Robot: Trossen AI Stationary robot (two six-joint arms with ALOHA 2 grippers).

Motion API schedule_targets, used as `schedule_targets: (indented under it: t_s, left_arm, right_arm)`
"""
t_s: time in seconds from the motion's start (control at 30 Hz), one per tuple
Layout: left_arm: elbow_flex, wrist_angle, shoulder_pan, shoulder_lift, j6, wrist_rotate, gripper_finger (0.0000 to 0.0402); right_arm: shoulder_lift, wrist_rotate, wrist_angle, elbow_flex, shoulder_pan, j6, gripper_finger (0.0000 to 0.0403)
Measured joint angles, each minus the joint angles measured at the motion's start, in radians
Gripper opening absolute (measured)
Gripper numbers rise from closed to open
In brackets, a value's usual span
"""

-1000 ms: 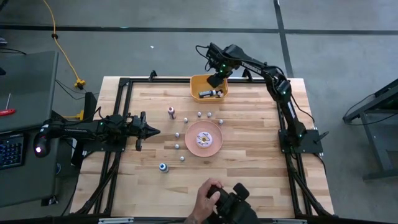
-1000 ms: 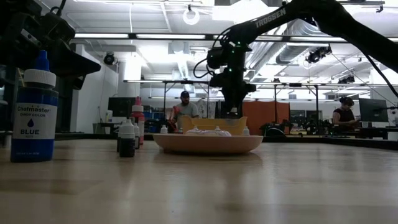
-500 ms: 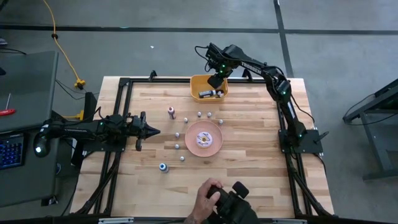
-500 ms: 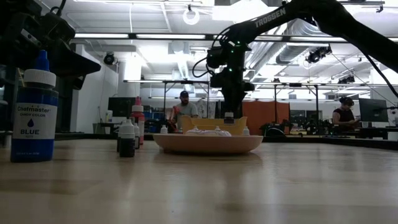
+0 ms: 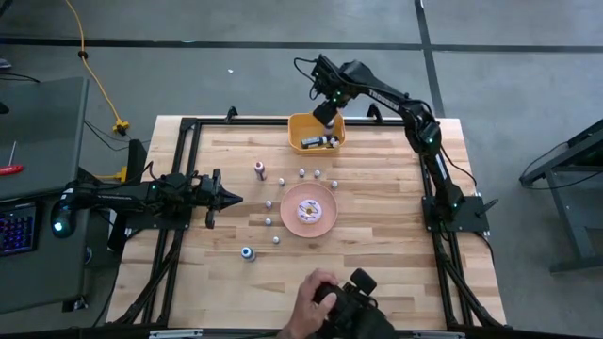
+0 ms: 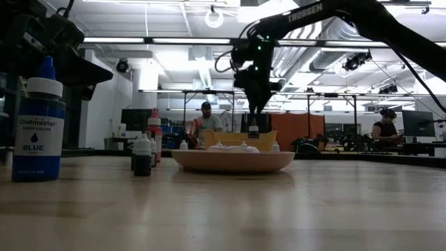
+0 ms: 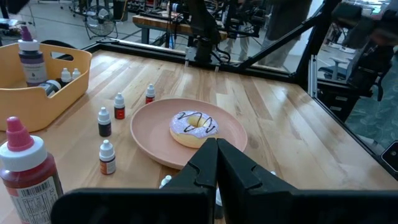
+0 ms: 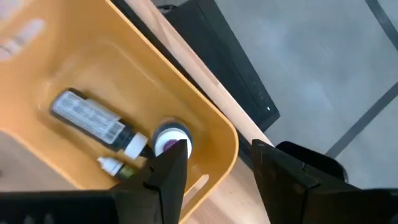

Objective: Pick & Place food coloring
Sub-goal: Put the large purple food coloring bottle into the orange bin, then put the small red food coloring bottle into the orange bin

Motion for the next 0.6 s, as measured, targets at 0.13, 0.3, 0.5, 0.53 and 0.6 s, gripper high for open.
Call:
schedule_targets:
  t_s: [0.13,0.3,0.5,0.53,0.6]
  left_arm:
    - [0.000,0.000,0.000,0.000,0.000,0.000,0.0001]
    - [0.000,0.000,0.000,0.000,0.000,0.000,0.0001]
    - [0.000,0.000,0.000,0.000,0.000,0.000,0.0001]
    - [0.000,0.000,0.000,0.000,0.000,0.000,0.0001]
    - [0.000,0.000,0.000,0.000,0.000,0.000,0.0001]
  right_arm:
    - [-0.005,-0.050,-0.077,0.078,0.017,0.000,0.0169]
    - [-0.075,-0.179,-0.102,0.030,0.048,-0.005,0.0169]
    - [-0.131,-0.236,-0.230,0.029,0.114,-0.085,0.0170]
    - [-0.137,-0.236,-0.258,0.029,0.127,-0.112,0.0170]
    - [-0.138,-0.243,-0.316,0.029,0.152,-0.181,0.0170]
